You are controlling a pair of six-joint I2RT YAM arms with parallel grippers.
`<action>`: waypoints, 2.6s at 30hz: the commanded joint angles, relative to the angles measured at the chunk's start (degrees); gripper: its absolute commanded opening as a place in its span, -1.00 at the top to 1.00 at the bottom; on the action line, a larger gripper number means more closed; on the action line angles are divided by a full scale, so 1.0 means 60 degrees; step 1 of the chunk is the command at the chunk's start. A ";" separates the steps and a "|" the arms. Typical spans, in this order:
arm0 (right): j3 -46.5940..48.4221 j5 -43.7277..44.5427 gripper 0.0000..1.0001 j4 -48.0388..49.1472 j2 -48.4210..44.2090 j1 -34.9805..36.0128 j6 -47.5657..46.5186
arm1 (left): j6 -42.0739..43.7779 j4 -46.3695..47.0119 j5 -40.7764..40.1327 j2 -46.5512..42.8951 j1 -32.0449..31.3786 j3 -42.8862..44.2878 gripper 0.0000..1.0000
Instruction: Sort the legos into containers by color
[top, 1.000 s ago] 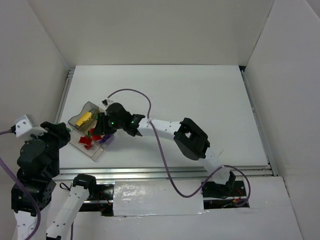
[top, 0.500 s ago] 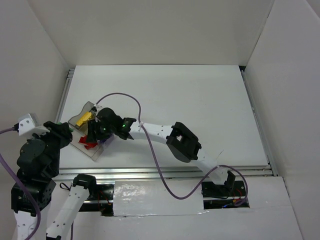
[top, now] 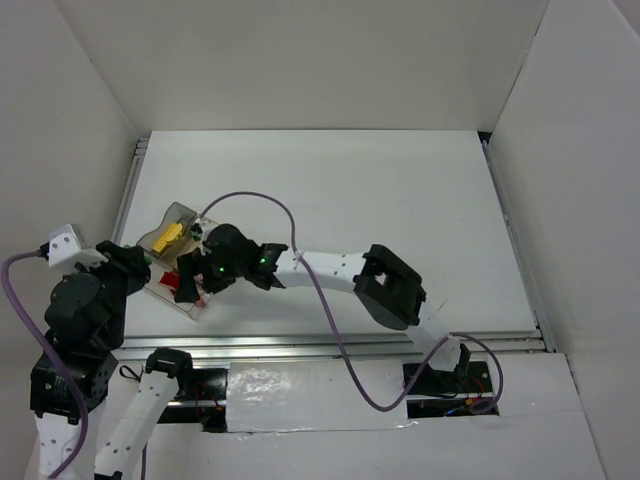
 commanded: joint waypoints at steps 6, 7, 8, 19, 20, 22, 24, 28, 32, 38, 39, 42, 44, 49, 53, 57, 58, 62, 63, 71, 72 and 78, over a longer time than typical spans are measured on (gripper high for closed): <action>-0.3504 0.0893 -0.99 0.2022 -0.4338 -0.0225 -0.0247 | -0.0074 0.1402 0.0530 0.0662 -0.0020 -0.0645 1.00; -0.4102 0.1056 -0.99 0.1993 -0.5009 -0.0327 -0.0276 | -0.0133 0.1810 0.0633 0.1026 -0.0020 -0.0907 1.00; -0.4384 0.1217 -0.99 0.1804 -0.5334 -0.0386 -0.0277 | -0.0235 0.2032 0.0735 0.1247 -0.0020 -0.1041 1.00; -0.8076 0.2991 -0.99 0.0734 -0.9891 -0.1119 -0.0672 | -0.2856 0.4712 0.1222 0.5217 0.1371 -0.2242 0.84; -0.8238 0.2991 -0.99 0.0689 -1.0140 -0.1221 -0.0672 | -0.2872 0.5208 0.1002 0.5408 0.1371 -0.2330 0.84; -0.8794 0.2918 -0.99 0.0688 -1.0785 -0.1295 -0.0629 | -0.3061 0.5738 0.0723 0.5965 0.1371 -0.2667 0.81; -0.9320 0.2787 -0.99 0.0790 -1.1356 -0.1397 -0.0512 | -0.3092 0.6353 0.0663 0.6345 0.1371 -0.2843 0.71; -0.9718 0.2742 -0.99 0.0514 -1.1885 -0.1471 -0.0540 | -0.3253 0.6385 0.0283 0.6917 0.1371 -0.2697 0.43; -0.9967 0.2932 -0.99 0.0469 -1.2222 -0.1515 -0.0628 | -0.3487 0.6472 0.0165 0.7196 0.1371 -0.2974 0.53; -1.0099 0.2743 -0.99 0.0527 -1.2193 -0.1530 -0.0614 | -0.3619 0.6883 0.0194 0.7504 0.1371 -0.3385 0.21; -1.0100 0.2742 -0.99 0.0542 -1.2193 -0.1530 -0.0599 | -0.3619 0.6897 0.0209 0.7504 0.1371 -0.3429 0.17; -1.0144 0.2728 -0.99 0.0571 -1.2164 -0.1544 -0.0570 | -0.3678 0.6985 0.0311 0.7285 0.1371 -0.3634 -0.10; -1.0071 0.2698 -0.99 0.0513 -1.2135 -0.1544 -0.0584 | -0.3664 0.6927 0.0297 0.6963 0.1371 -0.3693 -0.36; -0.9968 0.2654 -0.99 0.0469 -1.2135 -0.1559 -0.0628 | -0.3576 0.6342 0.0063 0.5838 0.1371 -0.3547 -0.86; -0.9880 0.2654 -0.99 0.0410 -1.2164 -0.1573 -0.0643 | -0.3386 0.5536 0.0134 0.4768 0.1371 -0.3210 -0.81; -0.9456 0.3296 -0.99 -0.0685 -1.2397 -0.1603 -0.0672 | -0.2625 0.4936 0.1392 0.3610 0.1371 -0.2918 -0.99; -0.9194 0.3603 -0.99 -0.1007 -1.2645 -0.1588 -0.0774 | -0.2391 0.4702 0.2063 0.3376 0.1371 -0.2641 -0.99; -0.8402 0.5680 -0.99 -0.3215 -1.3451 -0.1574 -0.1023 | -0.0696 0.3180 0.3254 0.3213 0.1371 -0.1484 -0.99; -0.8255 0.6005 -0.99 -0.3585 -1.3815 -0.1574 -0.1096 | -0.0414 0.2553 0.3357 0.3154 0.1371 -0.1278 -0.99; -0.6746 0.8293 -0.99 -0.6823 -1.5926 -0.1574 -0.1551 | 0.1537 0.0380 0.3040 0.0710 0.1342 -0.0061 -0.99; -0.6687 0.8352 -0.99 -0.7000 -1.6378 -0.1588 -0.1624 | 0.1464 0.0205 0.2891 0.0446 0.1284 -0.0104 -0.99; -0.6072 0.8353 -0.99 -0.8538 -1.7815 -0.1574 -0.1376 | 0.1128 -0.0952 0.2188 -0.1268 0.1210 -0.0091 -0.99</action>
